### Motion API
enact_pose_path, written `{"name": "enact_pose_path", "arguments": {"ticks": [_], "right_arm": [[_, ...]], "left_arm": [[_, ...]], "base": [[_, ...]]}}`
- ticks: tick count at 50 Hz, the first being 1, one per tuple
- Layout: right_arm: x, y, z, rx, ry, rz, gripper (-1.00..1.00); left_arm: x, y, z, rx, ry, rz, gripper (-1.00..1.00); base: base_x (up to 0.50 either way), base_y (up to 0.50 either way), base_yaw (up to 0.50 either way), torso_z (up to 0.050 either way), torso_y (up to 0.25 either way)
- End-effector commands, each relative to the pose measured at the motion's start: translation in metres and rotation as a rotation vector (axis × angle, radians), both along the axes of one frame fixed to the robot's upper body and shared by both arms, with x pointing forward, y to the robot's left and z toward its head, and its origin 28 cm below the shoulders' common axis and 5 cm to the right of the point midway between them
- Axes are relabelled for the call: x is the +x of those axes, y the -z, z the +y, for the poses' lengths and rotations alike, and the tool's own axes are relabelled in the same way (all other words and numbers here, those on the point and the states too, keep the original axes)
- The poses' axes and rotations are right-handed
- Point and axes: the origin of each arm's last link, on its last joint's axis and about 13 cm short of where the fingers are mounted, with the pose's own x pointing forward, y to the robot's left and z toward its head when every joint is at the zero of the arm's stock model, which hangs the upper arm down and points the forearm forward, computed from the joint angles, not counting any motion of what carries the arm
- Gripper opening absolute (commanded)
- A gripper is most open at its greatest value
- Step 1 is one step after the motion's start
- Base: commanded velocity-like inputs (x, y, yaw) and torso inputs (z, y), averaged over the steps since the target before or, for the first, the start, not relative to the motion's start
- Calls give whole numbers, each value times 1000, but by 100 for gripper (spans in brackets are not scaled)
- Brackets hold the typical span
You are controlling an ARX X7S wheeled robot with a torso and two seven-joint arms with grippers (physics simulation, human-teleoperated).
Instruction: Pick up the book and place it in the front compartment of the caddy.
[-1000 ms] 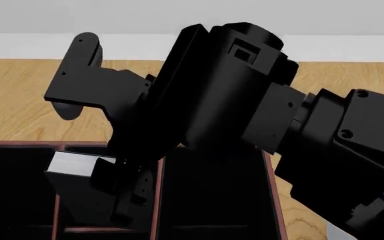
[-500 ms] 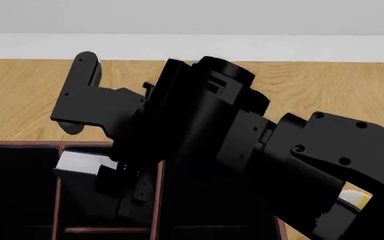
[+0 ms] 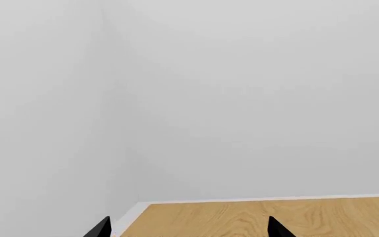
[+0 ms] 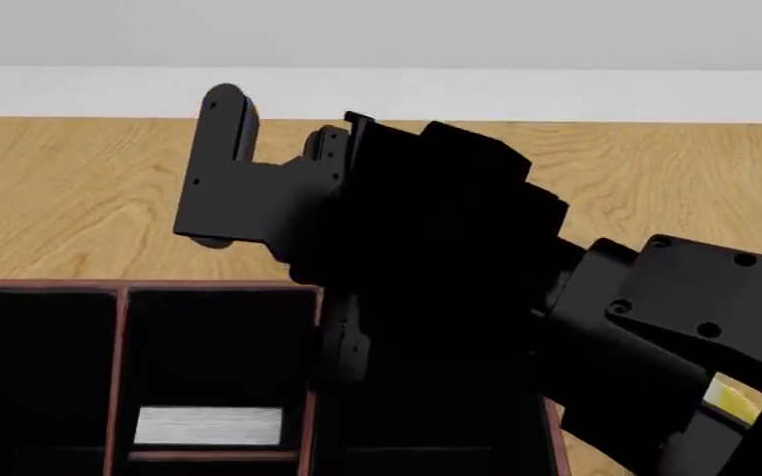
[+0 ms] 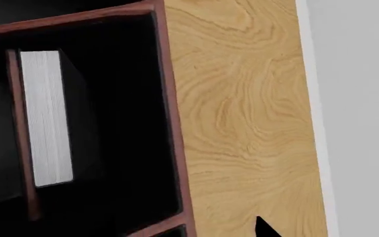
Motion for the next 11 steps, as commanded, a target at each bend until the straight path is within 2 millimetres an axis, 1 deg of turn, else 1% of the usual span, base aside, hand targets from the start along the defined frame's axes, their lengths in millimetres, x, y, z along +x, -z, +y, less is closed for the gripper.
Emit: {"name": "enact_pose_path", "arguments": {"ticks": [1, 4, 5, 6, 11], "right_arm": [[-12, -40, -18, 23, 76, -200, 100], [-23, -48, -19, 63, 77, -222, 100], [-25, -48, -20, 71, 75, -217, 100], [-31, -49, -21, 90, 83, -216, 100], [-40, -40, -30, 107, 112, -217, 100]], "left_arm": [[-1, -1, 0, -1, 2, -3, 100], [-1, -1, 0, -2, 3, -4, 100], [-1, -1, 0, -1, 3, -5, 100], [-1, -1, -1, -1, 5, -6, 100], [-2, -4, -2, 5, 14, -16, 100]], "base": [[0, 0, 0, 0, 0], [0, 0, 0, 0, 0], [0, 0, 0, 0, 0], [0, 0, 0, 0, 0], [0, 0, 0, 0, 0]]}}
